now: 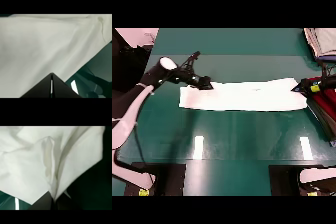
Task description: Fold the shirts.
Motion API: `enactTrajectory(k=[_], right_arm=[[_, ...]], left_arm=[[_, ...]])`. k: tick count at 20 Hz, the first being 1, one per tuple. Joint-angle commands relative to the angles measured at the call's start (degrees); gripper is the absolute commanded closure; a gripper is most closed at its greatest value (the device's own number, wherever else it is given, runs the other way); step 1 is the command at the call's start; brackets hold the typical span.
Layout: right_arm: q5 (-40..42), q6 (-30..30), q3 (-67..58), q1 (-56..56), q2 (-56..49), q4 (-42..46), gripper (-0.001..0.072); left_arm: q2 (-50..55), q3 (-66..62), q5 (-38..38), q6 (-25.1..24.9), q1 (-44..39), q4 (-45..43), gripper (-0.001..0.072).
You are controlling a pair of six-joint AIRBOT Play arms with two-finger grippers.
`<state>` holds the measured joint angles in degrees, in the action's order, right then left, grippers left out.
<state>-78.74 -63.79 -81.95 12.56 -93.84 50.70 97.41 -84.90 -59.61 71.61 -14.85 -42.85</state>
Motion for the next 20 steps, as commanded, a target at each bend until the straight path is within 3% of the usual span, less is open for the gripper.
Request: enactTrajectory(k=[1,7,13,20], right_arm=[[-8.2,-5.9,-8.5,-2.9,1.2,-0.2,0.0703],[-10.0,-12.0,-23.5,-16.7,1.1,-0.2,0.0703],[-8.2,-12.9,-35.6,-28.5,-0.3,-0.1,0.0703],[-2.3,-11.7,-33.0,-35.1,-0.4,-0.1,0.0703]], left_arm=[[9.4,-11.3,0.7,2.9,-5.7,-0.4,0.0685],[22.0,-23.0,0.7,6.2,-13.0,-0.4,0.0684],[23.9,-23.7,1.1,6.6,-13.0,-0.8,0.0684],[23.6,-24.2,-0.2,6.3,-13.0,-1.0,0.0683]])
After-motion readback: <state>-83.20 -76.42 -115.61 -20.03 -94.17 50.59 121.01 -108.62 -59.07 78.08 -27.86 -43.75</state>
